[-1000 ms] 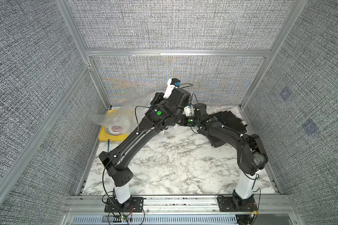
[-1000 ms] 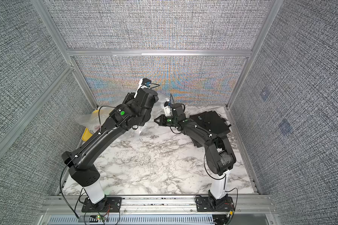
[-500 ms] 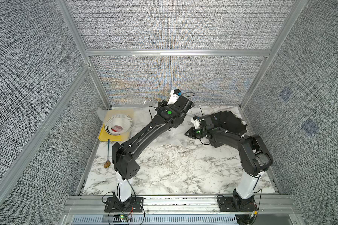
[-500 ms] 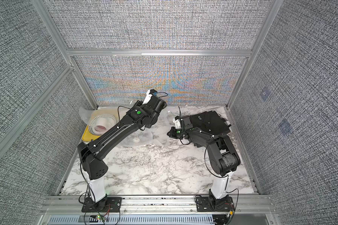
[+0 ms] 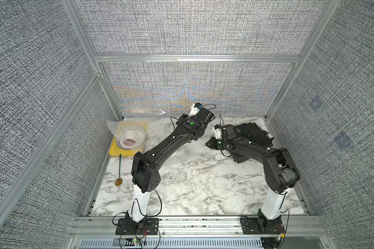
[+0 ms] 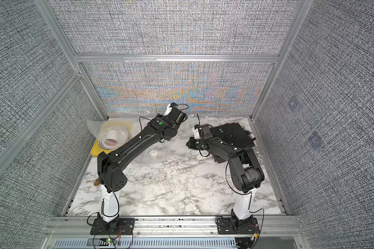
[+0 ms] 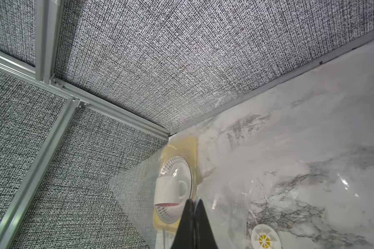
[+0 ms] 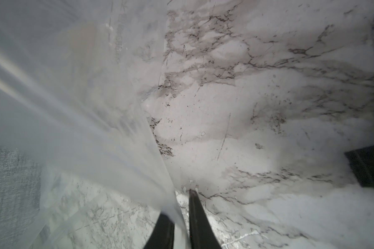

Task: Place the folded shirt into the vacuum bag
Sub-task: Open the vacuum bag at the center of the board.

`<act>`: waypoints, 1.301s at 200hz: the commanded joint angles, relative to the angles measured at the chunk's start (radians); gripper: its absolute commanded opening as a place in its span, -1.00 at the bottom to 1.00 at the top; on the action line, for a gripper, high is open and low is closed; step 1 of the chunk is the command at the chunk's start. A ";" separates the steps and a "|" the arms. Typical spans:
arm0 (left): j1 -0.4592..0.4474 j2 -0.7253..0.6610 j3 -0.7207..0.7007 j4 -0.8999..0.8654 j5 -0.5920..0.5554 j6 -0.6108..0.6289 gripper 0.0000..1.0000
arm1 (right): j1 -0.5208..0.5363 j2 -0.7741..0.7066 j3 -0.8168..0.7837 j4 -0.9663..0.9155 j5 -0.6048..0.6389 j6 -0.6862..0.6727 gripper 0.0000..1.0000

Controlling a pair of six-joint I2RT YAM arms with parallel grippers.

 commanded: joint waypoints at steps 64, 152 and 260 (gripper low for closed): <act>0.020 -0.012 0.011 0.078 0.153 0.084 -1.00 | -0.024 -0.034 0.014 -0.026 -0.011 -0.044 -0.22; 0.023 -0.001 -0.051 0.078 0.182 0.052 -1.00 | -0.073 -0.008 -0.102 -0.003 0.110 -0.015 -0.41; 0.039 0.062 0.044 0.066 0.230 0.040 -1.00 | -0.191 -0.299 -0.208 0.017 0.036 -0.010 0.17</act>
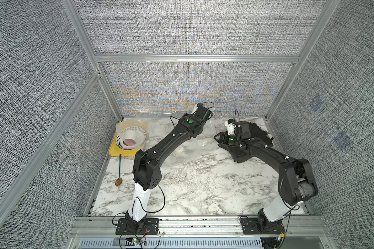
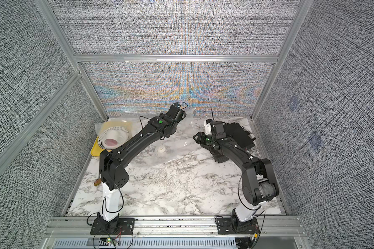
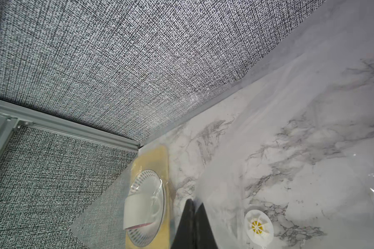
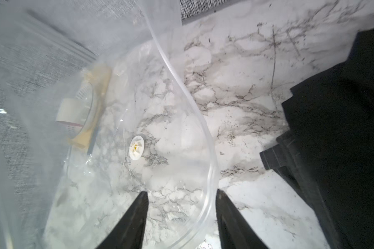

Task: Place the folded shirt into the vacuum bag
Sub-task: Adjust the shirt at the center of the board.

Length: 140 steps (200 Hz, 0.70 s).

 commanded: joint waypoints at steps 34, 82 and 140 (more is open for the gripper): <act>0.019 0.031 0.056 -0.002 0.076 -0.019 -1.00 | -0.124 -0.194 -0.220 -0.004 0.092 0.029 0.25; 0.019 0.071 0.077 -0.016 0.107 -0.029 -1.00 | -0.066 -0.223 -0.243 -0.161 0.441 -0.076 0.29; 0.028 0.088 0.081 -0.022 0.116 -0.033 -1.00 | 0.069 -0.082 -0.095 -0.315 0.753 -0.164 0.30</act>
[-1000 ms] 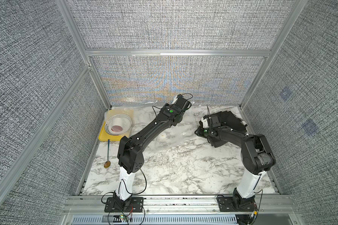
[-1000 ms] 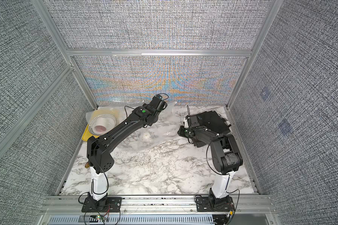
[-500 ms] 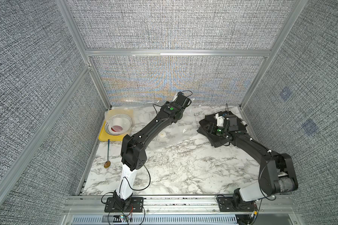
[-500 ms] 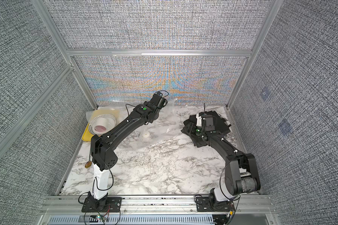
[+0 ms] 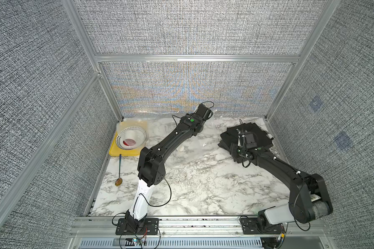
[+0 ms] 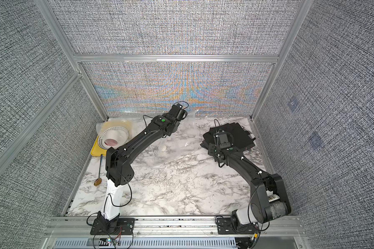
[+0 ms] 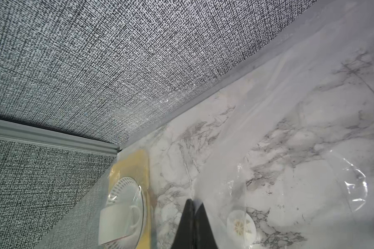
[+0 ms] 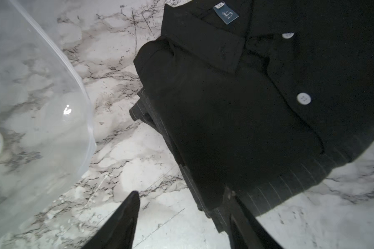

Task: Place the folded shirt into the vacuum bag
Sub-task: Adjust the shirt at the center of the board.

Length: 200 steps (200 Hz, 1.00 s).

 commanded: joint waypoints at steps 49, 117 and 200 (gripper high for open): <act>0.007 0.011 0.011 -0.009 0.021 -0.015 -1.00 | 0.033 0.219 0.234 -0.112 0.133 -0.128 0.34; 0.008 0.021 0.017 -0.010 0.026 -0.016 -1.00 | 0.007 0.412 0.394 -0.137 0.064 -0.149 0.34; 0.008 0.053 0.058 -0.032 0.037 -0.029 -1.00 | -0.044 0.482 0.407 -0.133 0.057 -0.139 0.14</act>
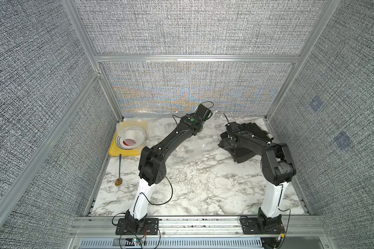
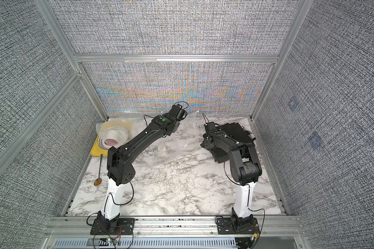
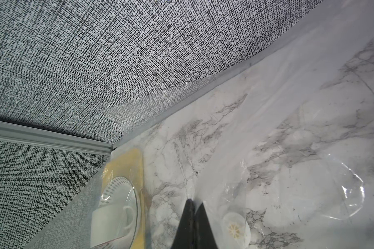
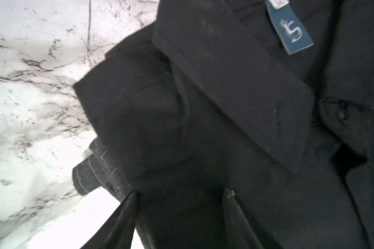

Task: Place the folded shirt into the vacuum bag
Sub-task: Adjust the shirt at the center of the board.

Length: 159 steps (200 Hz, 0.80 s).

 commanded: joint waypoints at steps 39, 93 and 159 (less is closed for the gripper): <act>0.002 0.079 0.141 -0.048 0.032 -0.005 -1.00 | -0.034 -0.052 -0.038 0.027 -0.029 0.019 -0.28; 0.002 0.162 0.279 -0.085 0.086 -0.002 -1.00 | -0.065 -0.104 -0.077 0.068 -0.113 0.023 -0.29; 0.001 0.217 0.337 -0.075 0.129 -0.011 -1.00 | -0.079 -0.060 -0.072 0.056 -0.126 0.017 -0.06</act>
